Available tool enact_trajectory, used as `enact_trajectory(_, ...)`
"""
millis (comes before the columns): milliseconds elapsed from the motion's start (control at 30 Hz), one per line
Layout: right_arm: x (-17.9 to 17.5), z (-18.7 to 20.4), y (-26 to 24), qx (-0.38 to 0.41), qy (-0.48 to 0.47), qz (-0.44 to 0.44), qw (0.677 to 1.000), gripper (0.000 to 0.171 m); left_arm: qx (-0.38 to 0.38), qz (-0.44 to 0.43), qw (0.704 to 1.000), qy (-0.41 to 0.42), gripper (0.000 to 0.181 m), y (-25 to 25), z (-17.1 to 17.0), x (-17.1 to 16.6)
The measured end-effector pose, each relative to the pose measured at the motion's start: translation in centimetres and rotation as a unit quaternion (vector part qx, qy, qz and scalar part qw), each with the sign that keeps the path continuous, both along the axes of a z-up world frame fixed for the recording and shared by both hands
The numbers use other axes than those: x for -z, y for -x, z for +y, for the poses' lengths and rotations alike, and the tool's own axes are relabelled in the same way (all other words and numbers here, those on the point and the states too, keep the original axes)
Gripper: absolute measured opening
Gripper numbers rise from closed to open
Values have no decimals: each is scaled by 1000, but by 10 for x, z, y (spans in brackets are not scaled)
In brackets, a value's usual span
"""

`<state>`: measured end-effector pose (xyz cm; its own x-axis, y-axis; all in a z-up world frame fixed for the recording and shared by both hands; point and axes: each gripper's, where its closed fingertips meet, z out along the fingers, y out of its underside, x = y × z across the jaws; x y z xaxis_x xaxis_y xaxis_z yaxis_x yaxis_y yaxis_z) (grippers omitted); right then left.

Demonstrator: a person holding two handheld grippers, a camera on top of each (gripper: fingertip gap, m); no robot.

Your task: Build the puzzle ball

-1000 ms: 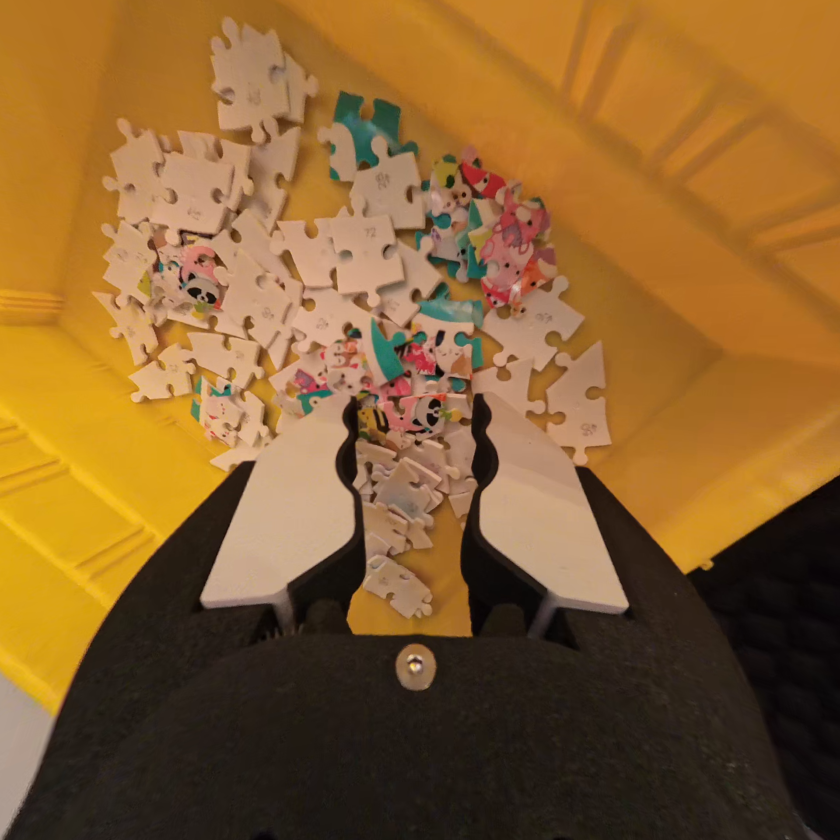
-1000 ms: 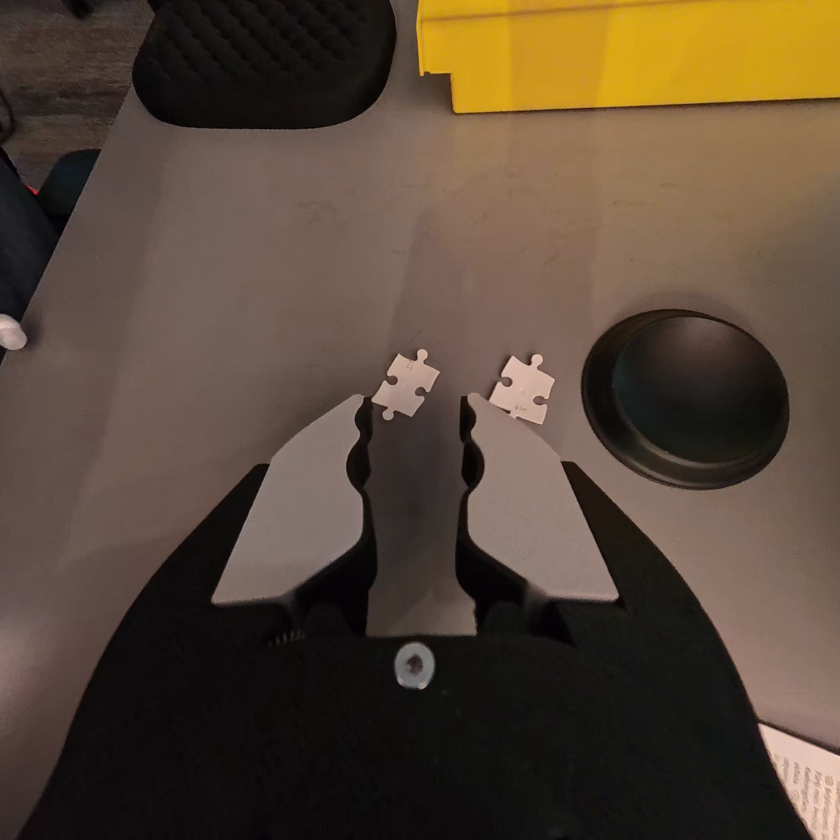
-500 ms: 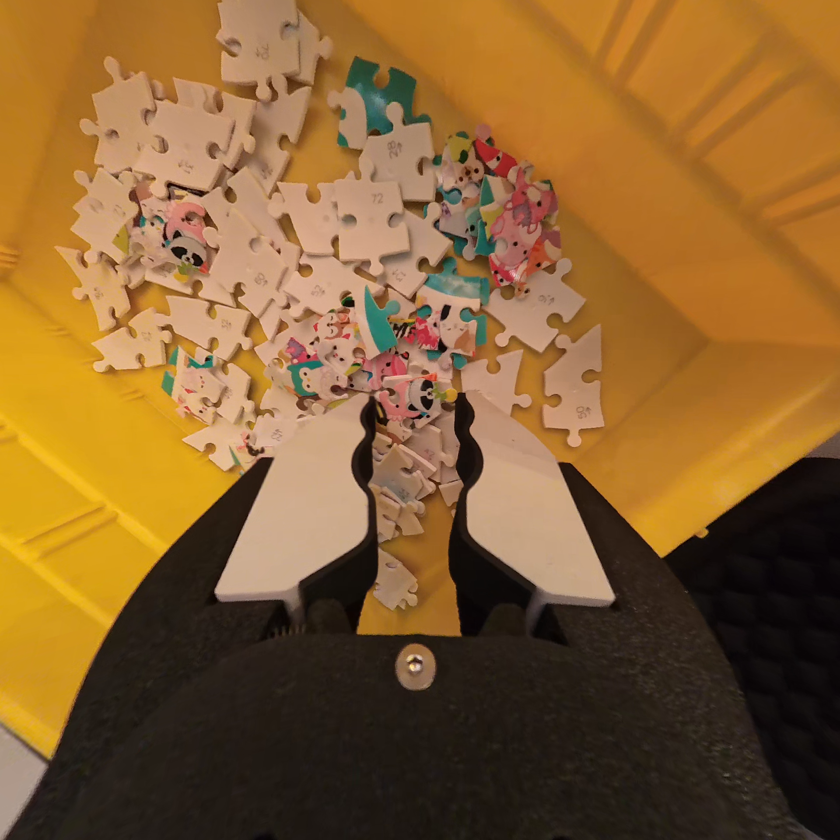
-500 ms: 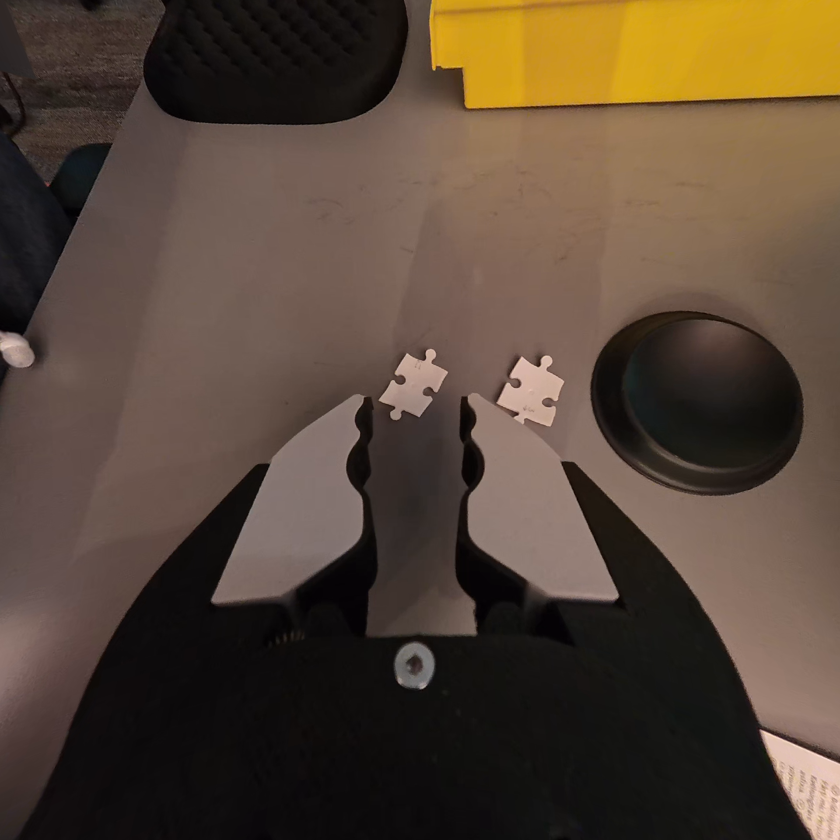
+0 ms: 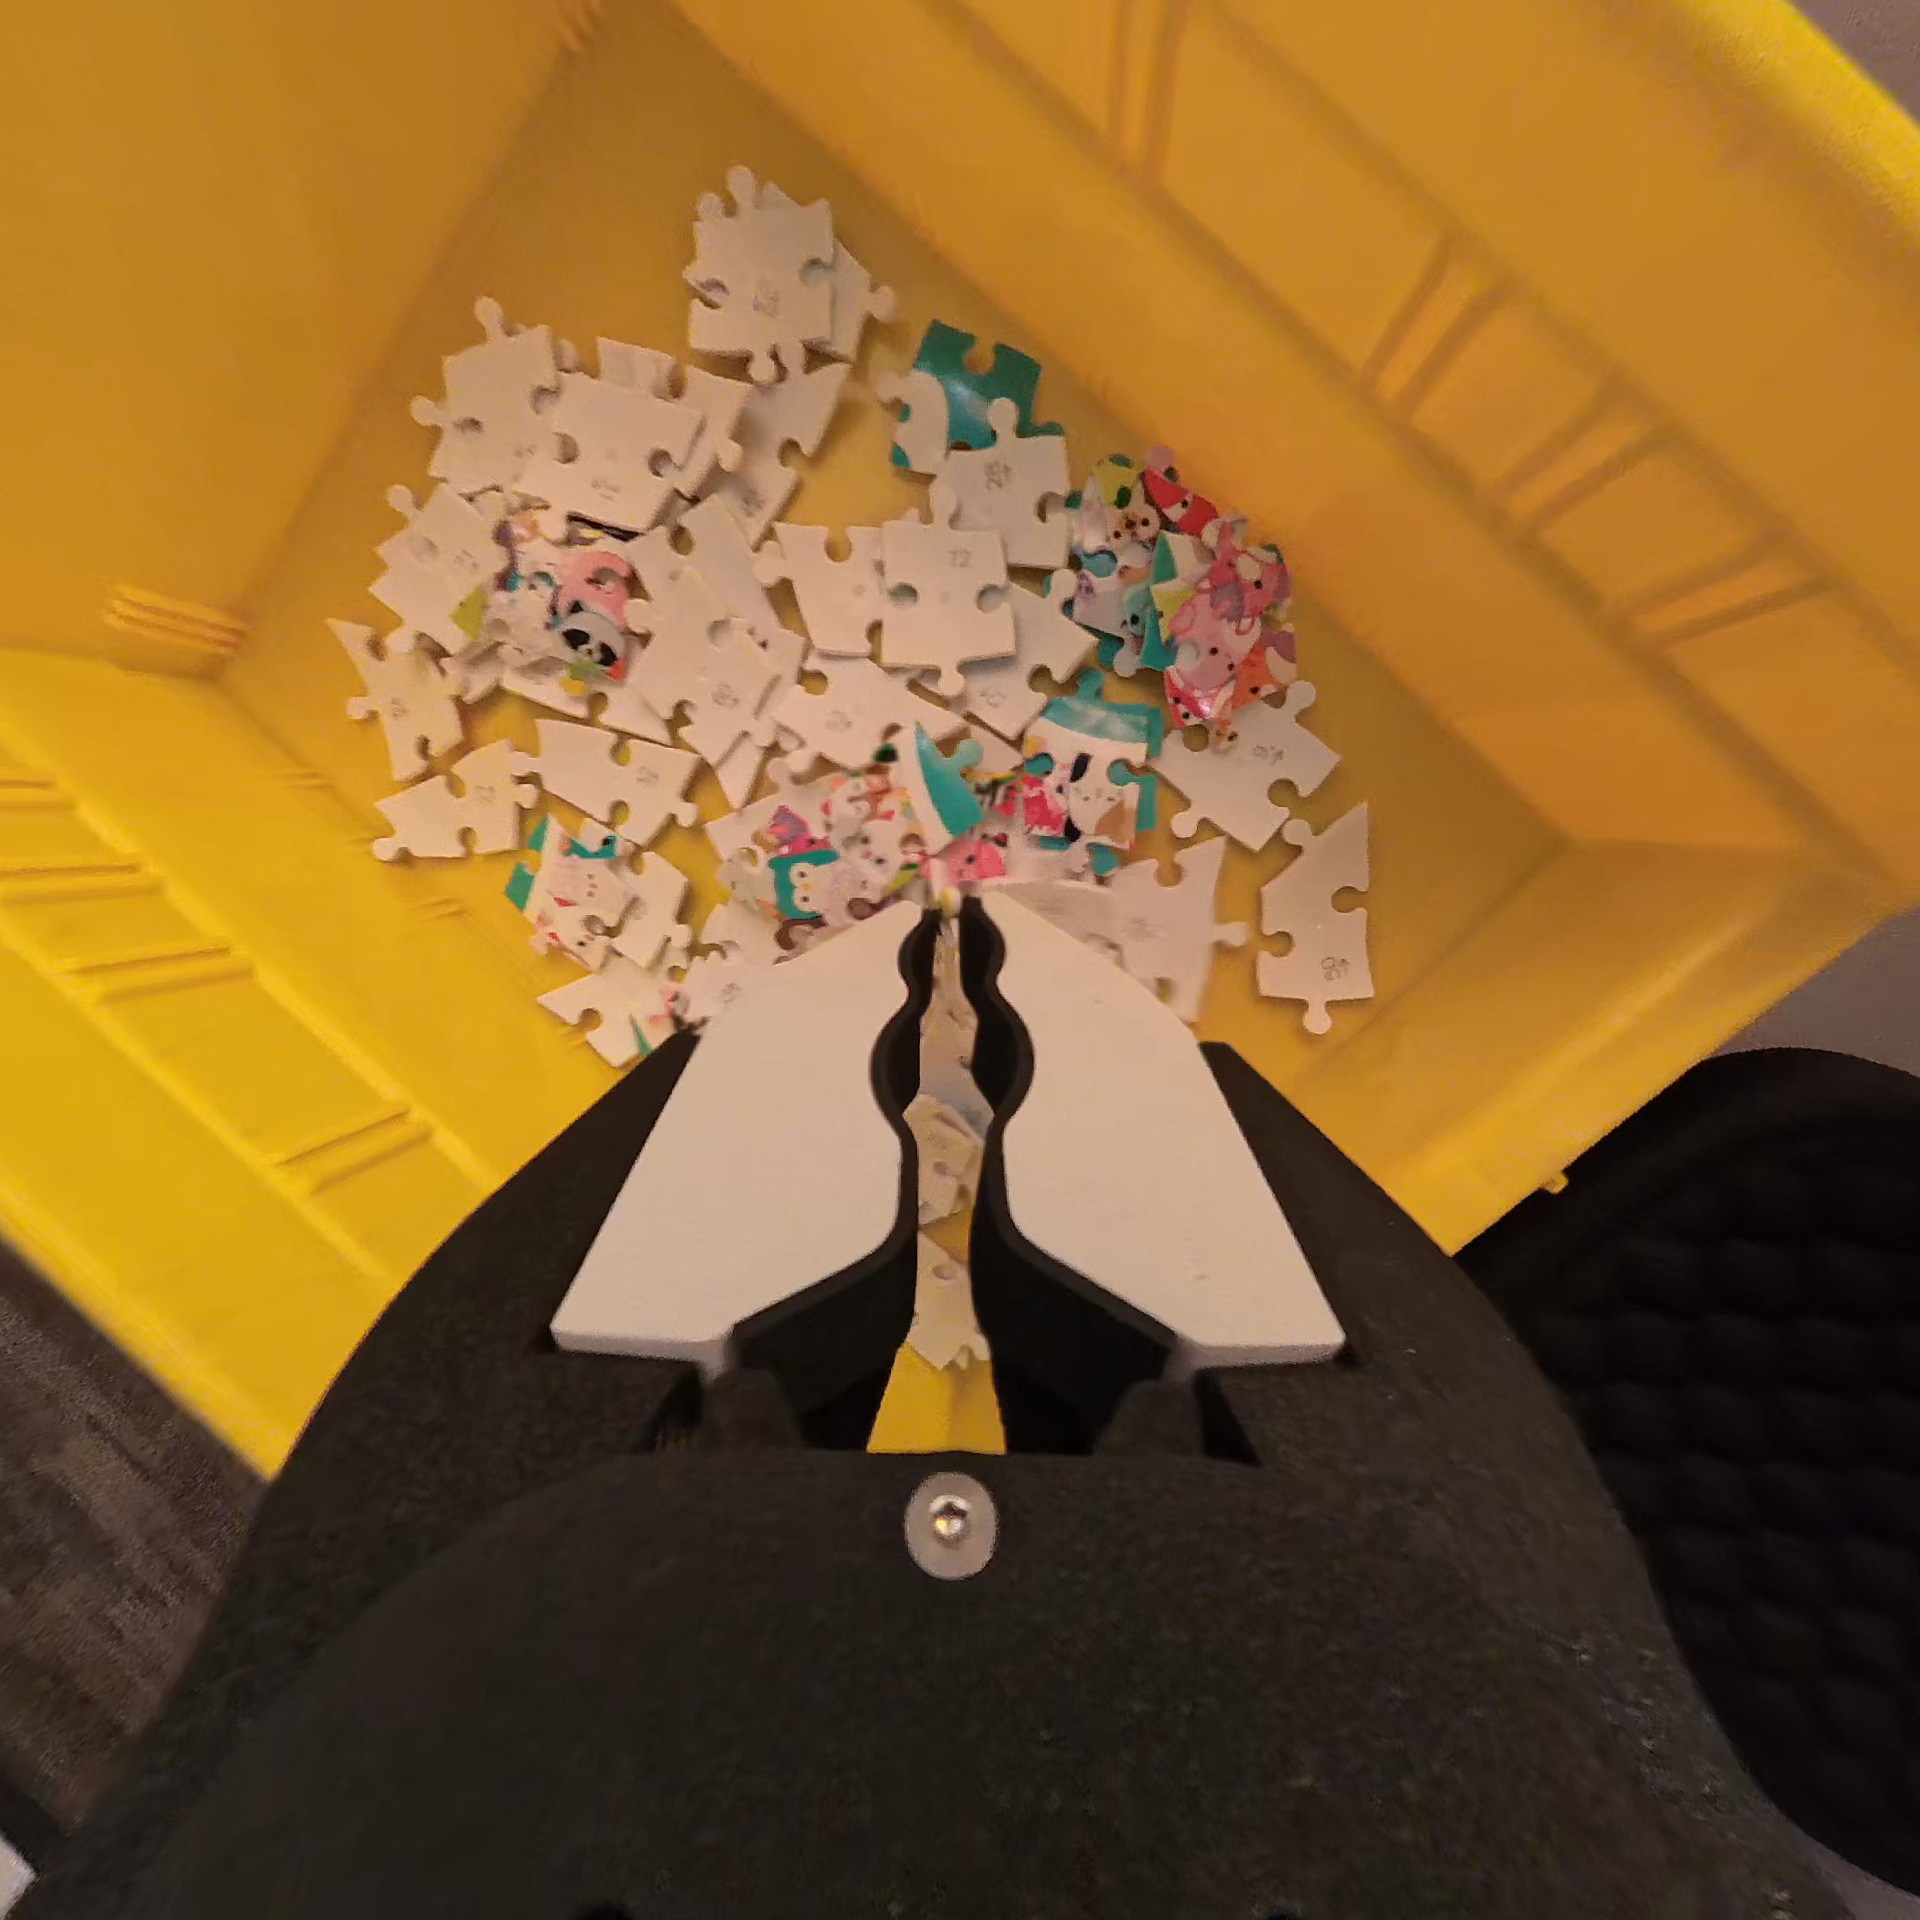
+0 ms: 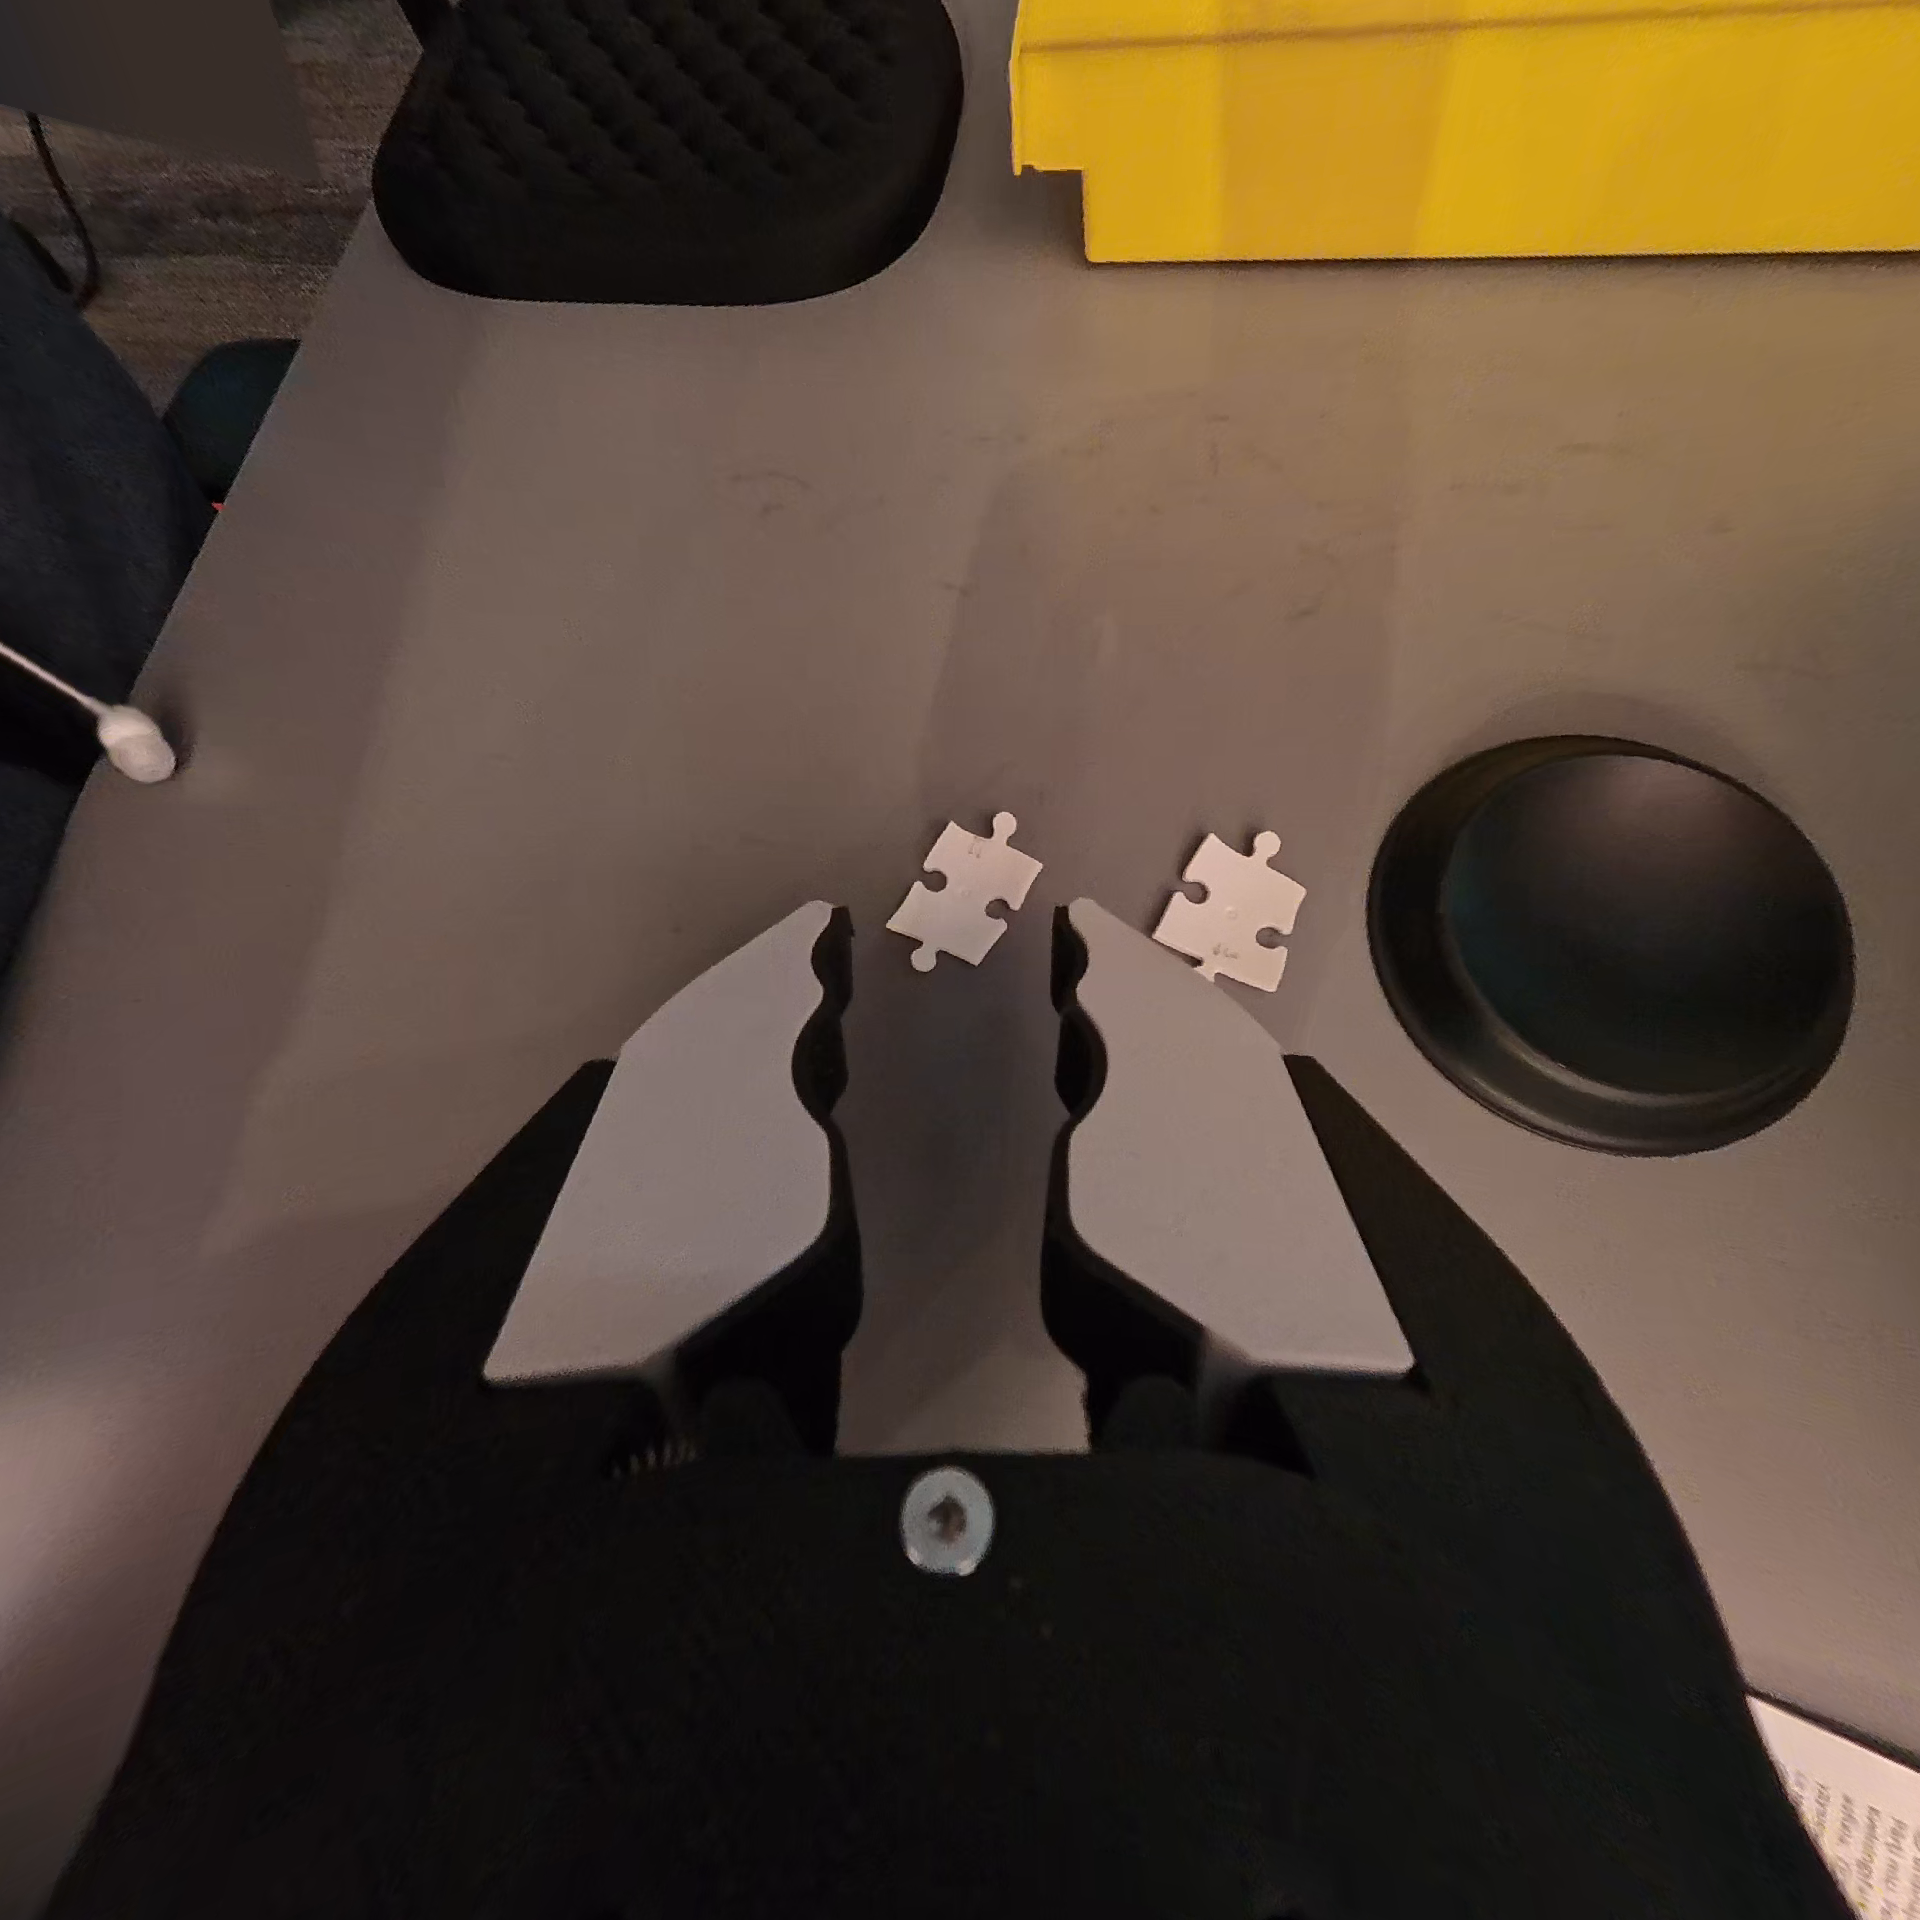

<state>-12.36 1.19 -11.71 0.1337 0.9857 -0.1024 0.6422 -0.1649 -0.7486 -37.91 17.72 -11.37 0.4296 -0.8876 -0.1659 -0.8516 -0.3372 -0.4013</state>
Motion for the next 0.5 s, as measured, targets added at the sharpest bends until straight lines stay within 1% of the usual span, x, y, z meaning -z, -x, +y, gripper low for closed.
enact_trajectory(167,0,-1,0,-3,-2,-2,1000,38,-26,-3,1000,0,2,3,8,-11)
enact_trajectory(233,0,-1,0,-3,-3,-2,1000,38,-34,-9,999,12,2,2,7,-14)
enact_trajectory(333,-1,-1,0,-4,-5,-2,1000,38,-47,-44,996,58,2,-4,3,-17)
enact_trajectory(500,-2,-1,-1,-4,-6,-3,1000,38,-59,-112,980,155,2,-16,-7,-24)
